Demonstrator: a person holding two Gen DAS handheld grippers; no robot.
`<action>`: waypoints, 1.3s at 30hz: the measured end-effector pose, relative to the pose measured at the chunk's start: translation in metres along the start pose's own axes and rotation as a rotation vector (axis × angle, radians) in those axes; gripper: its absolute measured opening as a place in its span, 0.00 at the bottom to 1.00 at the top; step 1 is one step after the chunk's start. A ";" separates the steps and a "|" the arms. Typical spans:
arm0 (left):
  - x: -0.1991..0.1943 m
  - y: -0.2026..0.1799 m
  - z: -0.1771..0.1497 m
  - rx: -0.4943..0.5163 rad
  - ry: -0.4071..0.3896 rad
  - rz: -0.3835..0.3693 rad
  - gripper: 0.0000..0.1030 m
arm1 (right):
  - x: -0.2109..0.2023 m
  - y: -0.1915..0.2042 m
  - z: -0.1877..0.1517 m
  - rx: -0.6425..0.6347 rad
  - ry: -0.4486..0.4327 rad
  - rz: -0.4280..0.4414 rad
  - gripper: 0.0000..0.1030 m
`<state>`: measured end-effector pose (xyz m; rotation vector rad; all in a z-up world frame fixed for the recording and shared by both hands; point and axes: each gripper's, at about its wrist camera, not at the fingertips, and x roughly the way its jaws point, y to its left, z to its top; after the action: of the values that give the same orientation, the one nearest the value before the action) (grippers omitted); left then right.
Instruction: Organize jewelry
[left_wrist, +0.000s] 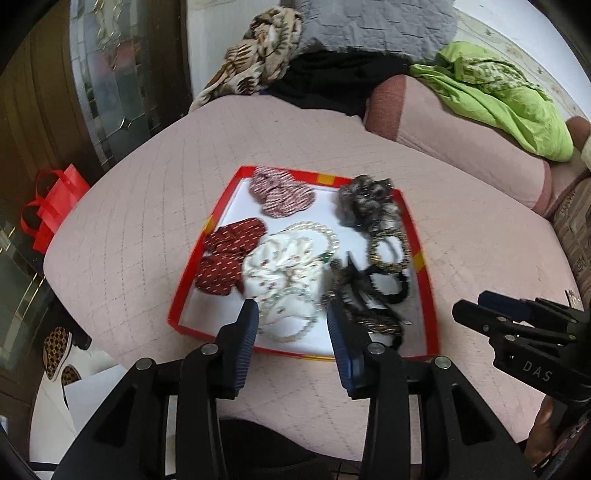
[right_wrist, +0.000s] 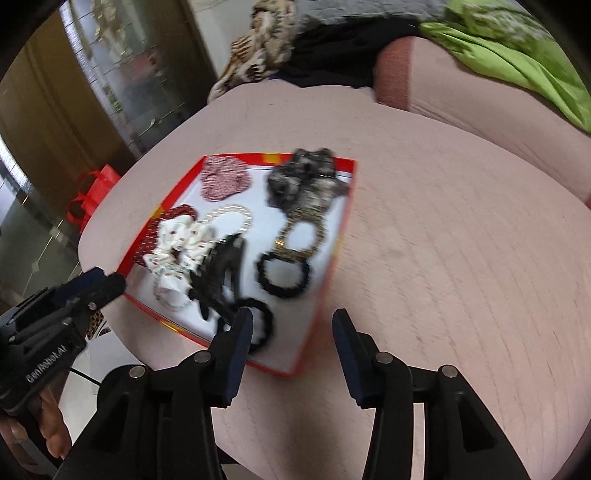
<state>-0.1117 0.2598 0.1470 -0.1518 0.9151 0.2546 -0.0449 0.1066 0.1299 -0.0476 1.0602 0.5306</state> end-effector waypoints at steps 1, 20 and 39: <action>-0.003 -0.008 0.001 0.017 -0.010 0.000 0.39 | -0.003 -0.005 -0.003 0.009 0.001 -0.005 0.48; -0.029 -0.105 -0.012 0.193 -0.068 0.002 0.44 | -0.055 -0.070 -0.039 0.117 -0.078 -0.091 0.51; -0.035 -0.107 -0.021 0.197 -0.066 0.006 0.51 | -0.061 -0.069 -0.050 0.116 -0.095 -0.125 0.53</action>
<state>-0.1176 0.1469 0.1648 0.0413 0.8699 0.1729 -0.0783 0.0079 0.1419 0.0131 0.9868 0.3548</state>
